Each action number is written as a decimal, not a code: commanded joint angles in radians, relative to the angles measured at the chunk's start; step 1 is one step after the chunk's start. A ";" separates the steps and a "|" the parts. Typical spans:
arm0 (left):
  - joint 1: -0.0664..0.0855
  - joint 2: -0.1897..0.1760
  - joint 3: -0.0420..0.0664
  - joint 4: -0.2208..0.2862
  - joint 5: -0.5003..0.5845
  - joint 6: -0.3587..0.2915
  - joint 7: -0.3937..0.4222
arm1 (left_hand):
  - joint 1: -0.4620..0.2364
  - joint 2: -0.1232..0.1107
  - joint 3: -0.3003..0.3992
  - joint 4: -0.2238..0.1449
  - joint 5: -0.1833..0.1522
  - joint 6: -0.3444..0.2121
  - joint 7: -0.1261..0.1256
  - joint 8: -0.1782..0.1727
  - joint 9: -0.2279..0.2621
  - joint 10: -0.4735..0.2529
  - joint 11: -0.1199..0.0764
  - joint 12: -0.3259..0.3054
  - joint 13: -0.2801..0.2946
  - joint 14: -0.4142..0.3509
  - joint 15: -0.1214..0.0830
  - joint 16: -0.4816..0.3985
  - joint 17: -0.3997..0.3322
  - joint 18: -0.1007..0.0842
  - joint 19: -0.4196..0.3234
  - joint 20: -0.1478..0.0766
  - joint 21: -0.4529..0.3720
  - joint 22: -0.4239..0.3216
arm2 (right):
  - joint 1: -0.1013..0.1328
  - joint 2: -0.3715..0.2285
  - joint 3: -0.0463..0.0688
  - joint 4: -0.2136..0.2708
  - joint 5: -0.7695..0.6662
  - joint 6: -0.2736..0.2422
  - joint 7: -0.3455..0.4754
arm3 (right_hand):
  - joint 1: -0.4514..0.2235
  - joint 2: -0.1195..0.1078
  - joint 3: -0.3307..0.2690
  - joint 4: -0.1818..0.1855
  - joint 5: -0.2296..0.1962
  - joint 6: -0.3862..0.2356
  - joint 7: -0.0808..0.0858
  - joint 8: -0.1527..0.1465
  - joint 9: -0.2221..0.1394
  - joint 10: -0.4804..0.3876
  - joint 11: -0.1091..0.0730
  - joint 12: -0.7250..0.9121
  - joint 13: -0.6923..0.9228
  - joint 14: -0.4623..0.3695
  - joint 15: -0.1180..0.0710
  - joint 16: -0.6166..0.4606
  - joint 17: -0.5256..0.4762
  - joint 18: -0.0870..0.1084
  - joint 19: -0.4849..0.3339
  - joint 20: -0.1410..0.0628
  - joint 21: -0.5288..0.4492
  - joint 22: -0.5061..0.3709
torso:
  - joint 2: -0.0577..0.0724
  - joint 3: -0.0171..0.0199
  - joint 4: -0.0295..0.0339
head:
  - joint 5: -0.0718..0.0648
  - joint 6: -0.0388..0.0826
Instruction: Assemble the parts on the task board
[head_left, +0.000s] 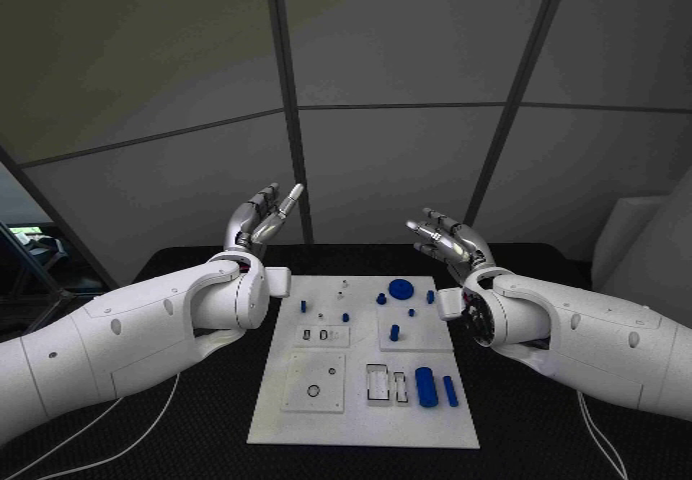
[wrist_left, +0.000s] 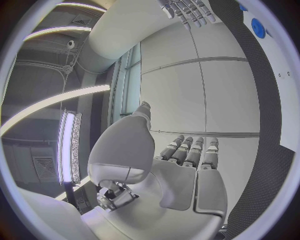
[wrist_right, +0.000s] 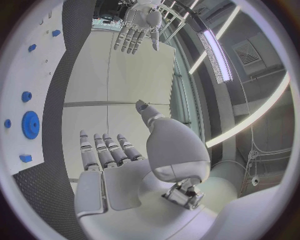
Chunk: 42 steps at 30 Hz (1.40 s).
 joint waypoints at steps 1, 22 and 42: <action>0.002 0.001 0.001 0.000 -0.024 0.043 0.001 | 0.055 -0.005 0.004 0.015 0.008 0.025 0.051 0.004 0.003 0.020 0.012 0.009 0.003 0.015 0.014 0.007 0.003 -0.010 0.010 0.016 0.007 0.004 | 0.005 0.007 0.006 -0.018 -0.091 0.161 -0.086 | 0.114 0.004 0.034 -0.052 0.042 0.193 0.137 0.041 0.023 0.258 0.032 0.047 0.023 0.295 0.022 0.059 0.026 0.038 0.190 0.011 0.079 0.040 | 0.000 -0.0001 0.0005 | 0.000 0.000; 0.002 -0.121 0.000 0.113 -0.073 0.137 -0.033 | 0.161 0.031 -0.006 -0.065 0.009 0.704 0.078 0.141 0.058 0.838 0.018 0.192 0.066 0.932 -0.057 0.238 0.147 0.000 0.832 -0.049 0.363 0.151 | 0.108 -0.008 0.012 -0.084 -0.894 0.170 -0.168 | 0.194 -0.072 0.165 -0.107 0.026 0.811 0.051 0.110 0.043 0.912 -0.091 0.068 0.031 0.977 -0.132 0.155 0.056 0.086 0.608 -0.102 0.397 0.176 | 0.073 0.0041 -0.0054 | -0.001 0.016; 0.001 -0.222 0.002 0.280 -0.114 0.148 -0.049 | 0.188 0.019 -0.016 -0.106 0.008 0.765 0.060 0.106 0.041 0.926 -0.007 0.138 0.062 1.050 -0.092 0.224 0.241 -0.003 0.964 -0.092 0.422 0.170 | 0.176 0.029 0.012 -0.065 -1.532 0.385 -0.456 | 0.174 -0.166 0.137 -0.059 0.002 0.846 0.012 0.043 0.040 0.894 -0.132 0.036 0.035 1.249 -0.204 0.458 0.316 0.090 0.725 -0.180 0.804 0.424 | 0.181 -0.0028 0.0097 | -0.017 0.042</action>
